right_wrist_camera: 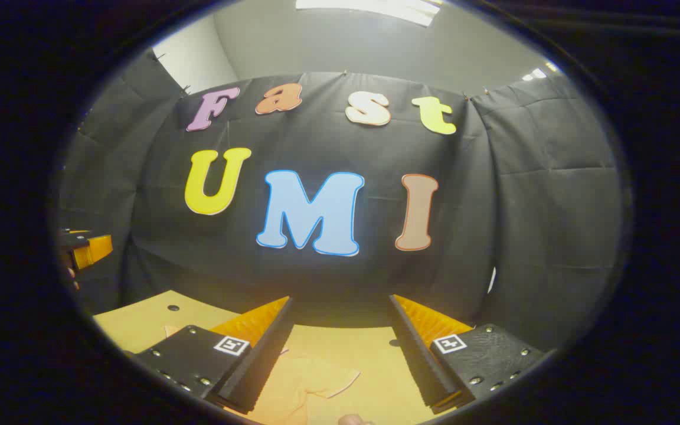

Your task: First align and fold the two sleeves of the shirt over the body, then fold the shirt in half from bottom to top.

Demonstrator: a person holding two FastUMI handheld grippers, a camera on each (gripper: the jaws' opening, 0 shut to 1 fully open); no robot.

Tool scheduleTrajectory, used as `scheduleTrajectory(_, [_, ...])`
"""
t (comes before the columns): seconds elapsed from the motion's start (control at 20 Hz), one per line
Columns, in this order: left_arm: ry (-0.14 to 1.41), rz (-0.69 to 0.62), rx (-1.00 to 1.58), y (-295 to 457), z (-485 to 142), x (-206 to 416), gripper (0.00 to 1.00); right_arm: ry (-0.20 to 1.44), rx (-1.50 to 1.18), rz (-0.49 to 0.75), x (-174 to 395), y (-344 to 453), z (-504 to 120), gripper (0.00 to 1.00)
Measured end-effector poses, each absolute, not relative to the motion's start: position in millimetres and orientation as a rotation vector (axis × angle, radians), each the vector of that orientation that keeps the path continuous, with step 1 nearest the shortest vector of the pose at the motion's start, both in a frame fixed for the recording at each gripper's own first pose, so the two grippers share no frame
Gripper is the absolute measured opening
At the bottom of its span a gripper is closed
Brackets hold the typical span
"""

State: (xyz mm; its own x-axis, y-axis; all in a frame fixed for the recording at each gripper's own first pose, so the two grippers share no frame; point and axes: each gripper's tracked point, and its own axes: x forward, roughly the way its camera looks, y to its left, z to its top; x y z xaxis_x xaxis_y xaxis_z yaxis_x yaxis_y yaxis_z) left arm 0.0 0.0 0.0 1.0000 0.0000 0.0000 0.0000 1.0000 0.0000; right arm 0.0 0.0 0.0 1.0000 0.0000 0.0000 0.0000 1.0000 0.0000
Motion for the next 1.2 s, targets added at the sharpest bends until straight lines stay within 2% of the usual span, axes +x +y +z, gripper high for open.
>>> scheduleTrajectory(0.2, [0.000,-0.048,-0.001,-9,-1,7,0.94,0.033,-0.023,-0.010,3,6,-9,0.98])
scheduleTrajectory(0.65, [0.015,-0.066,0.031,-4,-10,18,0.94,0.097,0.017,0.006,12,25,-23,0.98])
scheduleTrajectory(1.0, [0.057,-0.089,-0.010,-4,-25,20,0.94,0.190,0.074,0.021,23,29,-56,0.97])
scheduleTrajectory(1.2, [0.070,-0.070,0.031,0,-32,20,0.94,0.235,0.028,-0.011,38,16,-82,0.98])
